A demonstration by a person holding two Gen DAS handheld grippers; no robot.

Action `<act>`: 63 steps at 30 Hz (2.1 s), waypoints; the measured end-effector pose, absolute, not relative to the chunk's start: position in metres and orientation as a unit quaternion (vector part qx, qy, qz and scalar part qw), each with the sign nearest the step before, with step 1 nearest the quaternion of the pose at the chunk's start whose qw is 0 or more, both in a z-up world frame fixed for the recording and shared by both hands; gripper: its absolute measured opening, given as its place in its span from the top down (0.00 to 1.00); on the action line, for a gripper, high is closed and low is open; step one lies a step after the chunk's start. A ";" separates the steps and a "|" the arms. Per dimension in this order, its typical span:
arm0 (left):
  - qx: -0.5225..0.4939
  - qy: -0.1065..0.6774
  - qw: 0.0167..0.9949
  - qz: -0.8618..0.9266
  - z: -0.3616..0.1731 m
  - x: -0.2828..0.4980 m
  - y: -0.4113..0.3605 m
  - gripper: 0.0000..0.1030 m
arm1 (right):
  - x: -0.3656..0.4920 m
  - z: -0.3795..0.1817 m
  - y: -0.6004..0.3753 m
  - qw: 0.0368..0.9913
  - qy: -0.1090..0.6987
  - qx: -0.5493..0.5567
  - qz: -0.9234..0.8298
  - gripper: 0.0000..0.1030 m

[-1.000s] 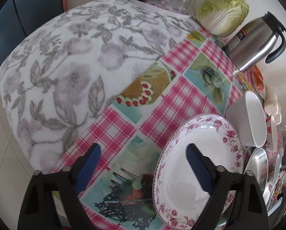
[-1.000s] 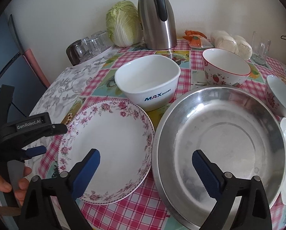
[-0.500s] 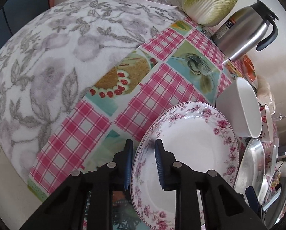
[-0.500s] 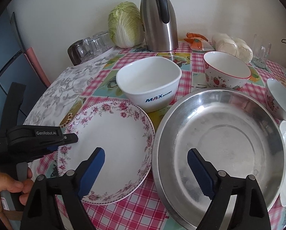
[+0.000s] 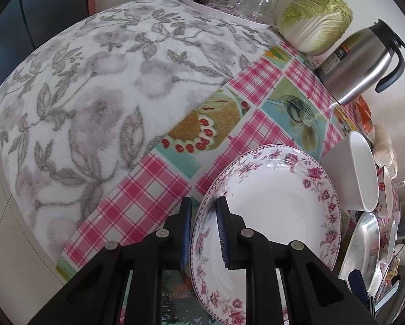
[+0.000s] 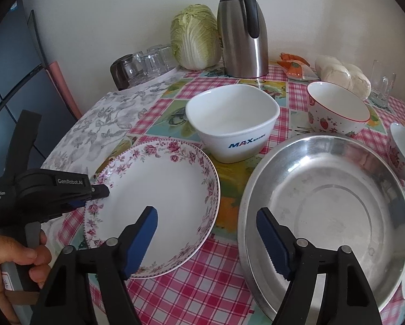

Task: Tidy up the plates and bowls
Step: 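Lift the pink-floral plate with the left tool toward the steel tray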

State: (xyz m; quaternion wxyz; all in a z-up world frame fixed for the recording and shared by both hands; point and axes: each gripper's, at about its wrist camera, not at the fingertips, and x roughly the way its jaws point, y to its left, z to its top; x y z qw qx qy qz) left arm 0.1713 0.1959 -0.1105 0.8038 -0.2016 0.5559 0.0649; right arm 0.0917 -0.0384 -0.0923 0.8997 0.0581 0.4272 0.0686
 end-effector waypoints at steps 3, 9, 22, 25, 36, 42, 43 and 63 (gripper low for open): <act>-0.205 0.555 0.803 0.067 -0.111 0.170 0.199 0.81 | 0.095 -0.094 -0.032 0.899 0.425 0.055 0.084 0.38; -0.205 0.556 0.803 0.069 -0.110 0.170 0.200 0.81 | 0.111 -0.103 -0.027 0.893 0.435 0.061 0.100 0.54; -0.211 0.561 0.798 0.063 -0.116 0.178 0.198 0.76 | 0.144 -0.124 -0.036 0.875 0.467 0.080 0.095 0.76; -0.214 0.558 0.799 0.063 -0.117 0.179 0.199 0.75 | 0.146 -0.125 -0.033 0.876 0.469 0.068 0.091 0.78; -0.198 0.552 0.807 0.066 -0.118 0.182 0.194 0.72 | 0.148 -0.130 -0.032 0.877 0.468 0.063 0.092 0.83; -0.219 0.549 0.804 0.070 -0.118 0.179 0.205 0.75 | 0.146 -0.129 -0.033 0.873 0.472 0.070 0.102 0.86; -0.221 0.548 0.804 0.070 -0.118 0.179 0.207 0.76 | 0.146 -0.128 -0.032 0.873 0.472 0.068 0.105 0.86; -0.209 0.537 0.814 0.074 -0.098 0.168 0.212 0.77 | 0.133 -0.110 -0.030 0.874 0.464 0.067 0.129 0.86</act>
